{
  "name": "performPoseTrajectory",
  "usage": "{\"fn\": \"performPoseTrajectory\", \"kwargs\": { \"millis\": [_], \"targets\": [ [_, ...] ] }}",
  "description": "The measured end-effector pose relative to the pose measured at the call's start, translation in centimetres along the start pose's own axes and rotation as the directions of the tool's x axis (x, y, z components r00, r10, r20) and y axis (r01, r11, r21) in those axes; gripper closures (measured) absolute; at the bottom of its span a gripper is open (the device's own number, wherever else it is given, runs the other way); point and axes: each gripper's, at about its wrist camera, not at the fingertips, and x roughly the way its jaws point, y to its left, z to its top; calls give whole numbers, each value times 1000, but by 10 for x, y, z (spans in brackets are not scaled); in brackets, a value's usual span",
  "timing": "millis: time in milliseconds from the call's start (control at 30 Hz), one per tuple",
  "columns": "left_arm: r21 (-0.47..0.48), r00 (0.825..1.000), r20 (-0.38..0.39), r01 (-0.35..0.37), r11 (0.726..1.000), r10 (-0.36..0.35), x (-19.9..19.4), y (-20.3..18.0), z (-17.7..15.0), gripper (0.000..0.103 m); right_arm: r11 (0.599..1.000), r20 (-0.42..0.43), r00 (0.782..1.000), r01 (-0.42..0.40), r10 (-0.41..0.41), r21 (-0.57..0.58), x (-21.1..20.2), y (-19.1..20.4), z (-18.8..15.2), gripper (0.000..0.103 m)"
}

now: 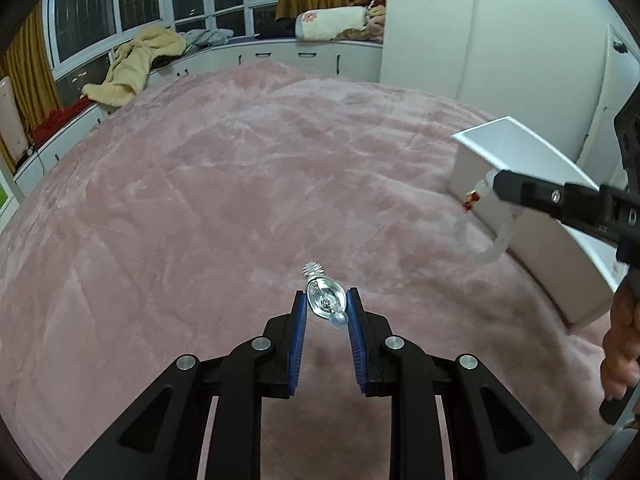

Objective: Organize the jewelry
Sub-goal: 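Carry the pendant with the left tool and bracelet with the right tool over the box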

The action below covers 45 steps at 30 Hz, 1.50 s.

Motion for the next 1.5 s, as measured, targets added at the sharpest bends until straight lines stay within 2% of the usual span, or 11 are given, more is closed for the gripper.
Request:
{"fn": "performPoseTrajectory", "kwargs": {
  "millis": [367, 900, 1200, 1500],
  "targets": [
    [65, 994, 67, 77, 995, -82, -34, -52, 25, 78, 994, 112, 988, 108, -110, 17, -97, -24, 28, 93],
    [209, 971, 91, 197, 958, -220, -43, -184, 63, 78, 968, 186, 953, 222, -240, 114, -204, -96, 19, 93],
    [258, 963, 54, 242, 935, -264, -21, -246, 69, 78, 958, 172, 948, 244, -268, 151, -219, -129, 4, 93],
    [276, 960, 1, 268, 923, -279, 10, -277, 66, 78, 949, 128, 951, 257, -282, 184, -209, -162, -9, 93]
  ]
}}
